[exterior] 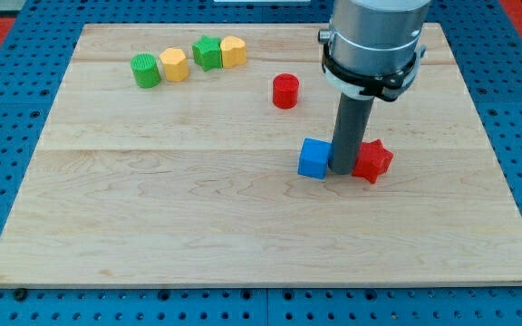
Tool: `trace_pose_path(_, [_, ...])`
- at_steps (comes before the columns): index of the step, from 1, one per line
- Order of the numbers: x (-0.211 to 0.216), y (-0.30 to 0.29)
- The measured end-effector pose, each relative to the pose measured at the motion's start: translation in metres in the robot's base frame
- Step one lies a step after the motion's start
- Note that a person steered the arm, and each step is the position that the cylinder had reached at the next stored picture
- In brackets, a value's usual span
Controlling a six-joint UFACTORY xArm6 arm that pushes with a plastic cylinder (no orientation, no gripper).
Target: Separate the red star and red circle from the blue cube
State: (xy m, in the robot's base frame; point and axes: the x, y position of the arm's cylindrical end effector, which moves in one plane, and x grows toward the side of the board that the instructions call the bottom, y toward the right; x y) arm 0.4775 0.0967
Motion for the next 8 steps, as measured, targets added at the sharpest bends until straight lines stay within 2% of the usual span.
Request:
trace_pose_path(2, [0.004,0.002])
trace_pose_path(3, [0.025,-0.006])
trace_pose_path(4, [0.032,0.018])
trace_pose_path(5, [0.030,0.022])
trace_pose_path(6, [0.008,0.021])
trace_pose_path(8, [0.038,0.029])
